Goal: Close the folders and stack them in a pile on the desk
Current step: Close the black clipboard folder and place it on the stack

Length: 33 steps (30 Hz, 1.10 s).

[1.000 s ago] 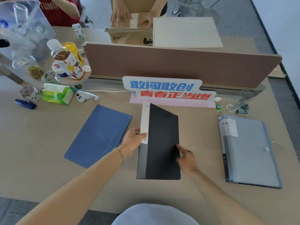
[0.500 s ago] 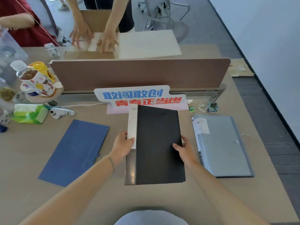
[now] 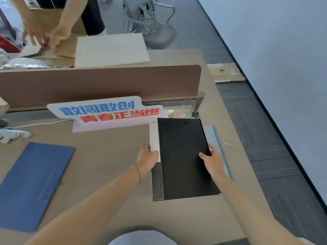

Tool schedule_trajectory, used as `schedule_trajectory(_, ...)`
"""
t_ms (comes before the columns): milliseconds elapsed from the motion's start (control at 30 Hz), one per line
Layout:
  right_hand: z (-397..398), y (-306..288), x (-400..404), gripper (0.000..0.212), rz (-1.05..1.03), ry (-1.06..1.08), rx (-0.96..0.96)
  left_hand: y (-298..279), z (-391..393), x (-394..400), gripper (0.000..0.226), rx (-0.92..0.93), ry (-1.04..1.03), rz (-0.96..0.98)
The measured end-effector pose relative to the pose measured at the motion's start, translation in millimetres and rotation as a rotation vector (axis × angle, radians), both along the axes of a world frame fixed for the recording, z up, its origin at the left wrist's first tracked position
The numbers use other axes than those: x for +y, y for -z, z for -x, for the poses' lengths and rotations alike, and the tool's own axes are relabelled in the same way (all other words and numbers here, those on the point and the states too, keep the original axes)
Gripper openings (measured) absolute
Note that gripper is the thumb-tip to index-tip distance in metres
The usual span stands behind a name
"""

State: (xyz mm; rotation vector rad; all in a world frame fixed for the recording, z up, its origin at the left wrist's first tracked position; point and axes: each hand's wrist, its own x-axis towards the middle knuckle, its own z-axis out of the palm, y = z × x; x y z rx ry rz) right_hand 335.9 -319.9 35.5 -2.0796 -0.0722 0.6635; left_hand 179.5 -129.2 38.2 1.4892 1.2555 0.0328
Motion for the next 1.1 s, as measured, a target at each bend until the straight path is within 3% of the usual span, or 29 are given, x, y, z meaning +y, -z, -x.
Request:
schedule_trajectory(167,-40,16,-31,0.054,0.068,0.032,-0.026,16,-43,-27,0.021,0.025,0.072,0.028)
schedule_trajectory(300,-66,25,-45,0.055,0.152,0.048,-0.077,27,-69,-43,0.004,0.064,0.157,0.0)
schedule_trajectory(500,-92,53,-58,0.058,0.255,0.008,-0.086,38,-93,-57,0.01,0.142,0.234,-0.088)
schedule_trajectory(633,-96,72,-61,0.056,0.343,-0.014,-0.07,44,-99,-63,0.039,0.177,0.244,-0.113)
schedule_trajectory(800,-95,86,-61,0.059,0.411,-0.058,-0.095,49,-104,-66,0.014,0.192,0.312,-0.146)
schedule_trajectory(1100,-93,90,-61,0.068,0.448,-0.132,-0.104,44,-98,-64,0.023,0.184,0.323,-0.152)
